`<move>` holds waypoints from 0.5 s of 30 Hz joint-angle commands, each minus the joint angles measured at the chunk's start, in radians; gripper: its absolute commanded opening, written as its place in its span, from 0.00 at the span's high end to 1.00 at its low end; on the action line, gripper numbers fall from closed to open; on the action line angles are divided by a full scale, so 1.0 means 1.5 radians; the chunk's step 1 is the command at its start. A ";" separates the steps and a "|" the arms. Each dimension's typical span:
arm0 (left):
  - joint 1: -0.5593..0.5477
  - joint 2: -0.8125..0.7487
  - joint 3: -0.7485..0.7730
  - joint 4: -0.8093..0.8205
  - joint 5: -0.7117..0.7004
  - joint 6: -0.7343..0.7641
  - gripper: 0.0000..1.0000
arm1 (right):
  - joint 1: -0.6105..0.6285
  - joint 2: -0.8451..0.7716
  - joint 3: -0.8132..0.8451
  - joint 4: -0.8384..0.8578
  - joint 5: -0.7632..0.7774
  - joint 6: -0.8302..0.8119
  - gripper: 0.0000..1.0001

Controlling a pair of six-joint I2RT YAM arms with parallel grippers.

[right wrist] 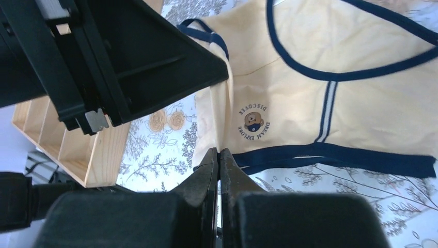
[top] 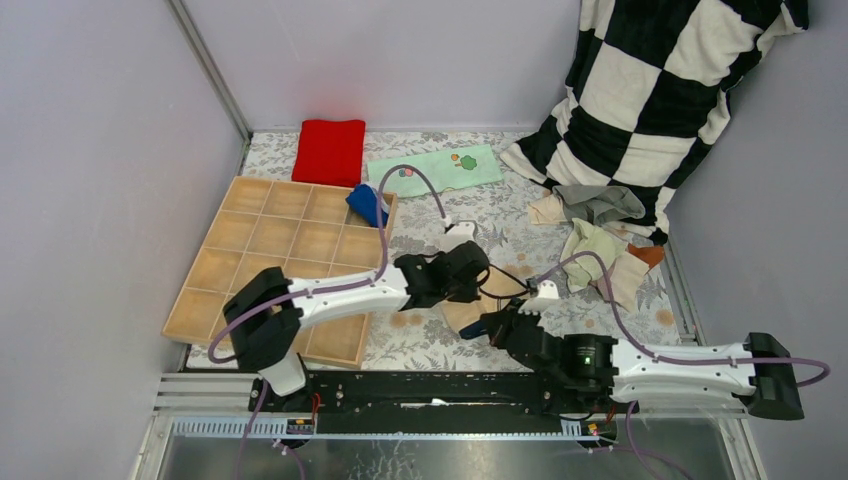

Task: Roll the underwear
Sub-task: Fold the underwear at the center of the board.

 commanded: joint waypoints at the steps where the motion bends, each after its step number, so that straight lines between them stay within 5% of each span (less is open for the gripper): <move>1: -0.001 0.048 0.049 0.047 0.010 0.027 1.00 | 0.006 -0.064 -0.003 -0.157 0.077 0.123 1.00; 15: -0.007 0.186 0.174 0.069 0.046 0.064 1.00 | 0.006 -0.066 0.033 -0.411 0.143 0.310 1.00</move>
